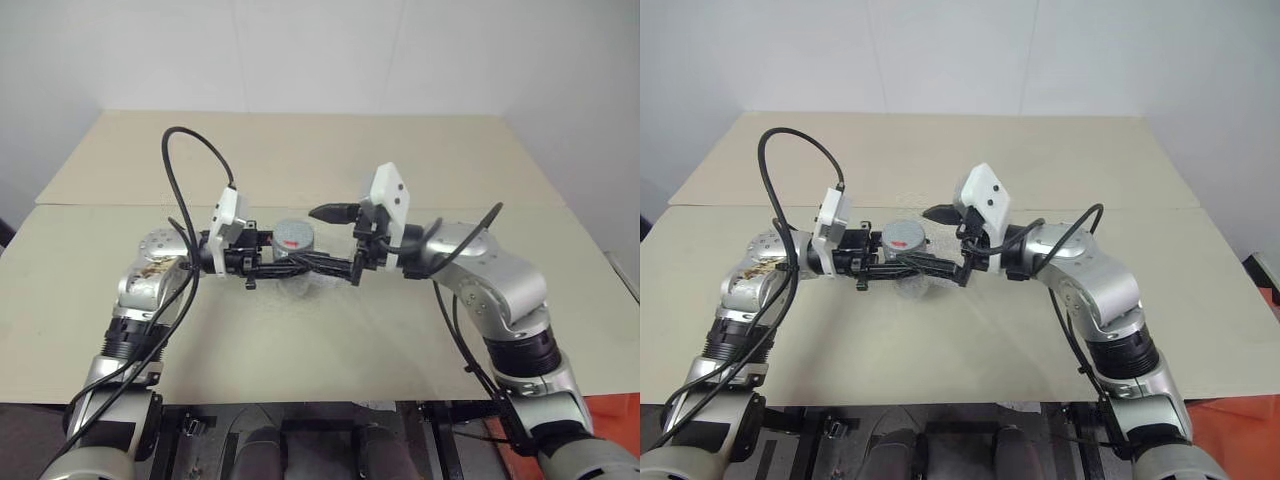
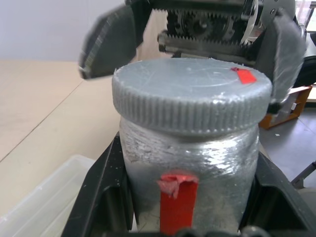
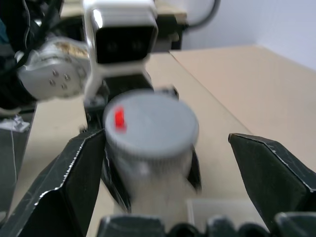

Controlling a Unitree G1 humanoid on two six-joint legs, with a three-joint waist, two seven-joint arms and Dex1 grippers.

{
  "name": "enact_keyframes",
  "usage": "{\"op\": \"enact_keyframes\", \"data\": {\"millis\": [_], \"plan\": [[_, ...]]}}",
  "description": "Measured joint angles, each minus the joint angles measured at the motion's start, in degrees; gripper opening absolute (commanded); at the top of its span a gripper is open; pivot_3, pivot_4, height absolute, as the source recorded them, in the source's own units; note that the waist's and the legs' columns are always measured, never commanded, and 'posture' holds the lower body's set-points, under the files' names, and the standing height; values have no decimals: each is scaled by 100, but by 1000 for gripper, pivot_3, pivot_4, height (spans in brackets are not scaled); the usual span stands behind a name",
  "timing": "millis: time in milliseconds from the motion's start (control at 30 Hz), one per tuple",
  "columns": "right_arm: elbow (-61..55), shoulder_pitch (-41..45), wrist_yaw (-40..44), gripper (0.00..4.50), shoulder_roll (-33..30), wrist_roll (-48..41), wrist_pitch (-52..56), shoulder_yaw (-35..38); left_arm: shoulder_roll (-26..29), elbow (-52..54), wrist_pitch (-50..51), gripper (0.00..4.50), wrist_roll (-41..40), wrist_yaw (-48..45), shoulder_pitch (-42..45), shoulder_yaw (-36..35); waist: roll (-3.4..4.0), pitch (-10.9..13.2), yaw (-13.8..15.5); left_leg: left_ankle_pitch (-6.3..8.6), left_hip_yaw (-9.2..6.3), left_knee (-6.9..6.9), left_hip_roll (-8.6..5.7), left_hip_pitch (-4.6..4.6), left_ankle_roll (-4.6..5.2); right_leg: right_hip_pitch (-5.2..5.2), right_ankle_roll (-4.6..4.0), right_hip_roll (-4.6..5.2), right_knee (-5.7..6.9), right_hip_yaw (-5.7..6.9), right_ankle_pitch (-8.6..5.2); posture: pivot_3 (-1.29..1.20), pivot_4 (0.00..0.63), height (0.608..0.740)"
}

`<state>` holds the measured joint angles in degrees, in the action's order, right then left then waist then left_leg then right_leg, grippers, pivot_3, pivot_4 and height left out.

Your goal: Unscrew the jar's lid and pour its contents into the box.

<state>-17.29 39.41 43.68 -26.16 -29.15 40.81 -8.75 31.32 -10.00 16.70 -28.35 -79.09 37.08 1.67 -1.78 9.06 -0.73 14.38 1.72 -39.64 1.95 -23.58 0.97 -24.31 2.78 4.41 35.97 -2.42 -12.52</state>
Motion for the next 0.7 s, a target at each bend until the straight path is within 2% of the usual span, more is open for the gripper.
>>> {"op": "enact_keyframes", "data": {"millis": [133,433,567,700], "plan": [[201,-132,-125,4475,-336,97,1,474,20,101,-11,2082,-93,-163,-36,-30,0,0,19,0,0,1,0,1,0,2,0,0,-5,1,0,0,150,740],[-200,-506,315,4475,-587,-160,3,504,-14,88,-40,2082,-84,-177,-66,-20,0,0,-7,1,0,1,0,0,1,1,0,0,-6,-2,0,0,150,740],[-521,-450,501,4475,-556,-573,19,573,-89,-124,-155,2082,-23,-174,-17,-14,0,0,-4,1,-1,1,1,1,1,1,0,-1,-4,-1,0,0,150,740],[-608,-140,321,4475,-257,-677,101,464,-252,-287,-252,2082,57,-179,164,70,0,0,-7,1,-1,1,1,4,1,2,0,-1,-3,-1,0,0,150,740]]}}
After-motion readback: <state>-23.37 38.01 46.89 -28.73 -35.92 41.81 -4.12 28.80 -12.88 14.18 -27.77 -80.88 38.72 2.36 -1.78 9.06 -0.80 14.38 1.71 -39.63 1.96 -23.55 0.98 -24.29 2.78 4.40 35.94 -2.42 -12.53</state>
